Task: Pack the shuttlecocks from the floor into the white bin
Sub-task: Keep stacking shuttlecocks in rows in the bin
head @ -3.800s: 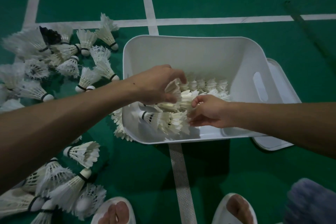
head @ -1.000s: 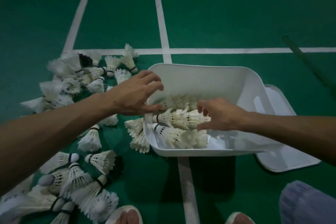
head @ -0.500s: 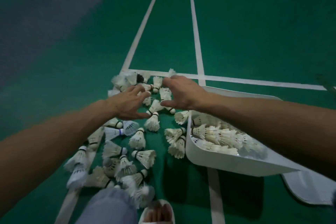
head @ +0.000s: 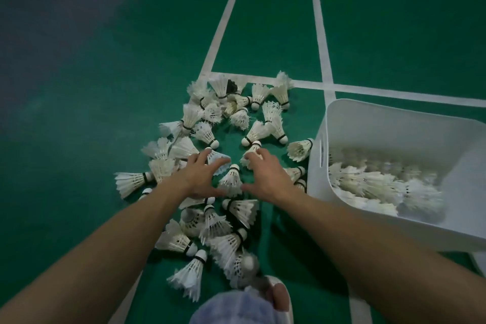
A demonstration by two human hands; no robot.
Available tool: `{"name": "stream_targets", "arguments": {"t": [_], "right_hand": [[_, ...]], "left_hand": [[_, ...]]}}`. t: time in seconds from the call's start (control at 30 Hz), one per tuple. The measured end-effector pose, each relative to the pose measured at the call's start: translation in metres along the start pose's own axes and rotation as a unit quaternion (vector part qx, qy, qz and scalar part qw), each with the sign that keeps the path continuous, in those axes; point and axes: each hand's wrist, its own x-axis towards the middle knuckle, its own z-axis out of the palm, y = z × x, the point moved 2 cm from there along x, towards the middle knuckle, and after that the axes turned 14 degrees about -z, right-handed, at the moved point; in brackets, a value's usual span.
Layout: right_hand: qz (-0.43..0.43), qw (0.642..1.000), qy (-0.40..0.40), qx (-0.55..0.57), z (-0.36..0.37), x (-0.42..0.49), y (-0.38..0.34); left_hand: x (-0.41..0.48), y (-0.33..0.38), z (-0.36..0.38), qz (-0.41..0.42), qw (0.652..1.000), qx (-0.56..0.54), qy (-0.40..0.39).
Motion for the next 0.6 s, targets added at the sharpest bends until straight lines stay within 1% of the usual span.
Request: {"name": "stream_targets", "arguments": {"t": [0.17, 0.27, 0.4, 0.5, 0.6], "right_hand": [[0.072, 0.997, 0.036, -0.006, 0.012, 0.022, 0.026], [0.054, 0.997, 0.033, -0.042, 0.022, 0.032, 0.028], [0.034, 0.993, 0.070, -0.088, 0.025, 0.039, 0.032], [0.036, 0.993, 0.042, -0.108, 0.024, 0.042, 0.035], [0.033, 0.991, 0.031, -0.124, 0.023, 0.043, 0.031]], "left_hand": [[0.029, 0.009, 0.009, -0.033, 0.999, 0.012, 0.021], [0.041, 0.019, 0.008, -0.033, 0.999, 0.027, 0.021], [0.047, 0.020, 0.002, -0.035, 0.996, 0.020, 0.082], [0.046, 0.018, -0.002, -0.007, 0.996, -0.028, 0.081], [0.041, 0.017, -0.002, 0.015, 0.996, -0.034, 0.085]]}}
